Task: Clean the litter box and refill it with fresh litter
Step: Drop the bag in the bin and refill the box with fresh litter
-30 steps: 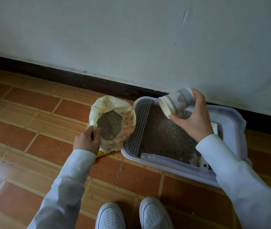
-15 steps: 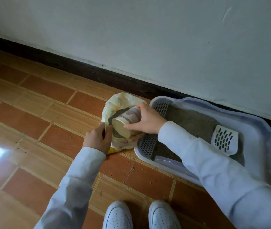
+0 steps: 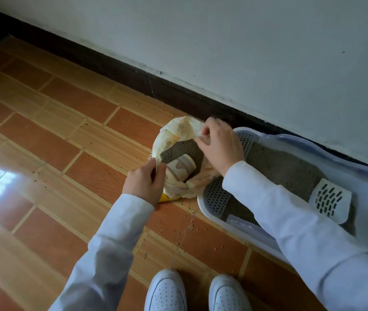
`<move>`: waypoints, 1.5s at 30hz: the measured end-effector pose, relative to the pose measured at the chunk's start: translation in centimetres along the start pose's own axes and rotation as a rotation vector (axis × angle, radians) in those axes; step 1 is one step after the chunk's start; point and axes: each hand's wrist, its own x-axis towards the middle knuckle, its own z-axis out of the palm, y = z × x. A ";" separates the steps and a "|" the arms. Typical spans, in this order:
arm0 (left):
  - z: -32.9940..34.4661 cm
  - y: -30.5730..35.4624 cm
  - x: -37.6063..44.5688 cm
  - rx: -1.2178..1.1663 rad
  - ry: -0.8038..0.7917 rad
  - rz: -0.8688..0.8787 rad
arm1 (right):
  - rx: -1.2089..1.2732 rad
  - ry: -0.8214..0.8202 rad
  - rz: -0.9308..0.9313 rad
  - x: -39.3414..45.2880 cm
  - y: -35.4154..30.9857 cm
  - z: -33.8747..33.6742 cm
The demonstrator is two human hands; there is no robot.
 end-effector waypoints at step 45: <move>-59.6 31.7 -5.0 -0.271 0.260 -0.488 | 0.256 -0.376 -0.140 6.3 -36.0 -53.4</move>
